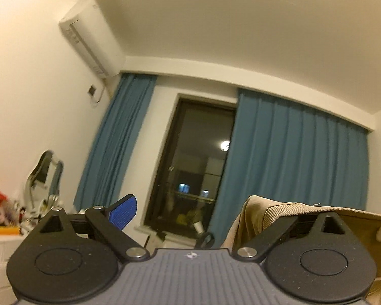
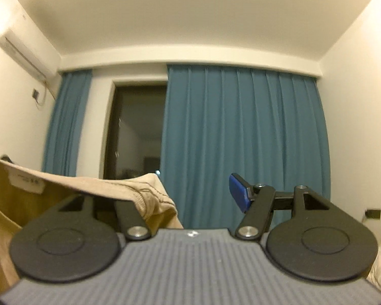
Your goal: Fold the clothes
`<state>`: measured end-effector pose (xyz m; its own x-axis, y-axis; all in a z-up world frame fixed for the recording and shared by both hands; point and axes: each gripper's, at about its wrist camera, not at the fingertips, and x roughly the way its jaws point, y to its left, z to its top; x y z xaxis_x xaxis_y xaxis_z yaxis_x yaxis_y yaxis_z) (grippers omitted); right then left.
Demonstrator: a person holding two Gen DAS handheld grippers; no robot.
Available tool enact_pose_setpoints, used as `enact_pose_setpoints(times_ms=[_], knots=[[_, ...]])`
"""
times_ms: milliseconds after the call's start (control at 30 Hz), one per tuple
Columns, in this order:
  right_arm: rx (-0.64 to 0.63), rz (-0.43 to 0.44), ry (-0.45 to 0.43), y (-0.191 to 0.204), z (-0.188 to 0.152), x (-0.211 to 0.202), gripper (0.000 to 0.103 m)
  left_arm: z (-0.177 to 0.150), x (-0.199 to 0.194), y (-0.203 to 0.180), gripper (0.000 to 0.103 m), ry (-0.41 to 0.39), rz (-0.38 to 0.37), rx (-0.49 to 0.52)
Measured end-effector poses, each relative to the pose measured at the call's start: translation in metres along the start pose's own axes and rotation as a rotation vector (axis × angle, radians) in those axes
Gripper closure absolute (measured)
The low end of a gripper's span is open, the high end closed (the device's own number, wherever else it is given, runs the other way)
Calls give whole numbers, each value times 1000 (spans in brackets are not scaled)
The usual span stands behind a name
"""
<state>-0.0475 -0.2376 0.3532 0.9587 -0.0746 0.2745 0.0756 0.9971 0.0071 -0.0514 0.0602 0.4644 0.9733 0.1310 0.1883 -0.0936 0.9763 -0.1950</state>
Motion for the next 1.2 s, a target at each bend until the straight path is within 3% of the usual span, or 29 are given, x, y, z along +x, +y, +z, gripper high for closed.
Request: enact_pose_setpoints(times_ms=[133, 200, 300, 400, 633, 700, 800, 967, 1067, 1200], knots=[[17, 10, 5, -15, 39, 7, 36, 31, 7, -22, 5, 4, -10, 40], [5, 6, 46, -21, 40, 22, 35, 25, 23, -32, 5, 42, -16, 44], [-28, -5, 133, -24, 22, 48, 34, -14, 66, -43, 5, 122, -4, 69], [-68, -24, 223, -25, -20, 85, 34, -69, 117, -47, 5, 194, 14, 94], [-64, -56, 387, -30, -161, 198, 33, -218, 250, -57, 4, 311, 72, 128], [-54, -73, 407, -33, -205, 233, 28, -267, 289, -57, 3, 347, 88, 115], [-51, -95, 473, -37, -288, 295, 26, -364, 350, -50, 3, 412, 106, 111], [-26, -110, 598, -48, -449, 380, 26, -540, 455, -38, 3, 608, 109, 123], [-4, -102, 706, -55, -542, 417, 26, -626, 489, -26, 3, 732, 94, 162], [59, -61, 913, -63, -628, 449, 26, -702, 520, -18, 5, 948, 60, 267]])
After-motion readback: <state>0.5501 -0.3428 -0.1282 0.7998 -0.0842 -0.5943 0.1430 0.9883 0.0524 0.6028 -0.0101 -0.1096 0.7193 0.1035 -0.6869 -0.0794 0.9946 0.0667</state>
